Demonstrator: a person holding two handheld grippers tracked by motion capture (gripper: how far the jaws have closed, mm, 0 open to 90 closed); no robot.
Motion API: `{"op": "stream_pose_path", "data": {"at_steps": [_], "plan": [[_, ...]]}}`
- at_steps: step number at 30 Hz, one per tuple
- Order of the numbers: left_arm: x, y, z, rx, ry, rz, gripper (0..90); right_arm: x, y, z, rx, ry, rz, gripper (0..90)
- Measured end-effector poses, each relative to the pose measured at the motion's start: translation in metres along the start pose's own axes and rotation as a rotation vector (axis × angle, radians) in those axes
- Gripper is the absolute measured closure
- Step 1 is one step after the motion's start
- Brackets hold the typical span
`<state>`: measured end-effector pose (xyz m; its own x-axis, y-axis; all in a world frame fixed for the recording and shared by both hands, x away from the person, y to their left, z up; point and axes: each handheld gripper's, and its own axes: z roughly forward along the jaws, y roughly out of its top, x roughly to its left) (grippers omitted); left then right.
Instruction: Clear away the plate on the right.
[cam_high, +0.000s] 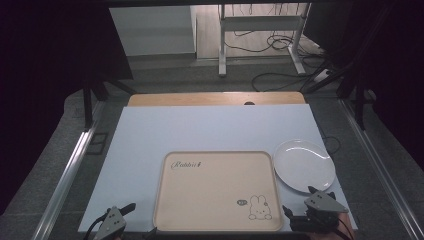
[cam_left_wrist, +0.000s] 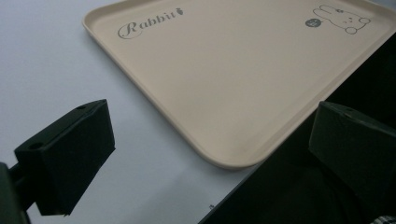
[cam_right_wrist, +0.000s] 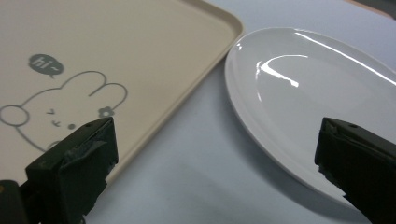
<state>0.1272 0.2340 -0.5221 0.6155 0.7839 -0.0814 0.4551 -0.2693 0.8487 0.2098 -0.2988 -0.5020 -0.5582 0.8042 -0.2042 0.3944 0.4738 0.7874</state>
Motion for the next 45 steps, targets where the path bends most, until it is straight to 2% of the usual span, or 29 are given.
{"op": "stream_pose_path", "data": {"at_steps": [4,10,14,16,19,21,22,24,25,26,29,34,37,38,40,41,45], "plan": [[0.000,0.000,0.000,0.000,0.002,-0.001,0.0,-0.002,0.001,0.003,0.019,-0.041,-0.039,1.9],[0.001,0.000,0.000,0.003,0.003,-0.002,0.0,-0.006,0.002,0.005,0.049,-0.075,-0.062,7.9],[0.001,0.000,0.001,0.007,0.003,-0.001,0.0,-0.006,0.003,0.008,0.094,-0.126,-0.120,12.3],[0.001,0.000,0.001,0.008,0.003,0.001,0.0,-0.006,0.004,0.009,0.101,-0.135,-0.130,13.8],[0.001,0.000,0.002,0.013,0.000,0.000,0.0,-0.006,0.005,0.011,0.130,-0.178,-0.169,17.9],[0.001,0.000,0.002,0.016,0.000,0.002,0.0,-0.006,0.006,0.012,0.148,-0.199,-0.200,20.7],[0.000,0.000,0.002,0.017,-0.001,0.002,0.0,-0.006,0.006,0.014,0.168,-0.207,-0.229,25.1],[0.001,0.000,0.002,0.018,-0.001,0.002,0.0,-0.006,0.006,0.015,0.179,-0.213,-0.247,26.0],[0.001,0.000,0.002,0.019,-0.001,0.002,0.0,-0.005,0.006,0.018,0.200,-0.231,-0.284,28.7],[0.001,0.000,0.002,0.019,-0.001,0.002,0.0,-0.005,0.006,0.018,0.200,-0.231,-0.284,28.7],[0.001,0.000,0.002,0.021,-0.001,0.003,0.0,-0.004,0.007,0.023,0.225,-0.257,-0.337,31.9],[0.000,0.000,0.002,0.021,-0.001,0.004,0.0,0.000,0.006,0.031,0.262,-0.300,-0.448,36.8],[0.000,0.000,0.002,0.020,-0.002,0.003,0.0,0.002,0.005,0.035,0.280,-0.318,-0.496,39.1],[0.000,0.000,0.002,0.021,-0.002,0.003,0.0,0.003,0.005,0.036,0.291,-0.329,-0.527,40.5],[0.000,0.000,0.003,0.022,-0.003,0.004,0.0,0.003,0.005,0.037,0.294,-0.334,-0.537,40.9],[0.000,0.000,0.003,0.023,-0.004,0.004,0.0,0.003,0.005,0.038,0.303,-0.343,-0.585,41.6],[0.000,0.000,0.003,0.024,-0.004,0.004,0.0,0.005,0.005,0.040,0.306,-0.360,-0.621,41.6]]}}
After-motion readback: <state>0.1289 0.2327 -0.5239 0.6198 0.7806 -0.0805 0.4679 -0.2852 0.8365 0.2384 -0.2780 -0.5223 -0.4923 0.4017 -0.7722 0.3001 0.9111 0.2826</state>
